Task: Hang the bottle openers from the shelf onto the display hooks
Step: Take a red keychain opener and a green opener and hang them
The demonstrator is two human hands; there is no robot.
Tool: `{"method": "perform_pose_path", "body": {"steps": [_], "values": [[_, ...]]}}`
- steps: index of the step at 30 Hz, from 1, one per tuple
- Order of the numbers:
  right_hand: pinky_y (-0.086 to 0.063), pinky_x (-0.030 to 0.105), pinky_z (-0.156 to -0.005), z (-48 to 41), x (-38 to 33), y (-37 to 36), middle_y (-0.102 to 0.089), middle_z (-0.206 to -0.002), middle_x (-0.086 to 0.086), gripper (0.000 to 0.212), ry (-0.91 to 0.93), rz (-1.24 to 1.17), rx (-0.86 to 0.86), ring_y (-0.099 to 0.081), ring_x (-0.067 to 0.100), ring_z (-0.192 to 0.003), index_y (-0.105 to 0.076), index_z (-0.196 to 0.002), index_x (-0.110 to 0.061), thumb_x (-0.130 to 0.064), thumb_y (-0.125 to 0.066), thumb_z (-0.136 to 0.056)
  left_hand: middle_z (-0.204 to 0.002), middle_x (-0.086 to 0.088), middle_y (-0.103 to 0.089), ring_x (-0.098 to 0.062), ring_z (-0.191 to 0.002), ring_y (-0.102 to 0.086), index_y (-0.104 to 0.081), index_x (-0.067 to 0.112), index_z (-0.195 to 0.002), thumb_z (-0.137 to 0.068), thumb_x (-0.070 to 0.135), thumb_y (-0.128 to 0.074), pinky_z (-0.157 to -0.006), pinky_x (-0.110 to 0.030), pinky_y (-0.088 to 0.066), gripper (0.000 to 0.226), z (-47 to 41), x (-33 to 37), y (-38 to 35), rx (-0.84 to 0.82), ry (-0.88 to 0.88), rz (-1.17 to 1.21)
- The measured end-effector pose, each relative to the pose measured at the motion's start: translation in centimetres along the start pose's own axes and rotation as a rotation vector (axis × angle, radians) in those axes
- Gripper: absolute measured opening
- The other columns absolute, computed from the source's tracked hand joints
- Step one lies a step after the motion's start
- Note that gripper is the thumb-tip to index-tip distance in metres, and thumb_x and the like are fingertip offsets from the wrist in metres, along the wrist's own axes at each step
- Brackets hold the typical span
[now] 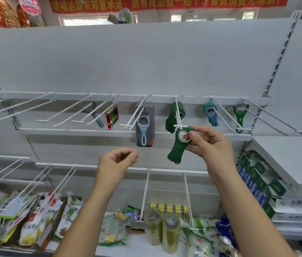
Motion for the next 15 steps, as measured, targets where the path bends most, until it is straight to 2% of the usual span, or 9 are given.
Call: {"method": "perform_pose_path", "body": {"steps": [7,15], "values": [[-0.063,0.035,-0.076,-0.9,1.4,-0.4,-0.077,-0.091,0.008,0.017,-0.044,-0.037,0.094,-0.076,0.025,-0.091,-0.071,-0.108,-0.007,-0.004,-0.065,-0.093,-0.087,0.000,-0.079,-0.019,-0.089,-0.075,-0.079,0.018,-0.096,-0.089,0.015,-0.073,-0.086,-0.037,-0.060,0.009,-0.9,-0.4,1.0,-0.014,0.010,-0.020],[-0.063,0.033,-0.076,-2.4,2.1,-0.8,-0.077,-0.094,0.007,0.017,-0.037,-0.042,0.129,-0.076,0.022,-0.092,-0.072,-0.106,-0.009,-0.003,-0.065,-0.093,-0.085,-0.001,-0.079,-0.020,-0.088,-0.075,-0.079,0.020,-0.090,-0.089,0.012,-0.073,-0.086,-0.037,-0.060,0.010,-1.6,-1.0,1.6,-0.015,0.014,-0.023]]}}
Point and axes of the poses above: each hand's wrist, its own z-axis away from the middle knuckle, its own y-axis out of the back of the hand, x = y × z, the point moved 8 cm from there along -z, towards the middle knuckle
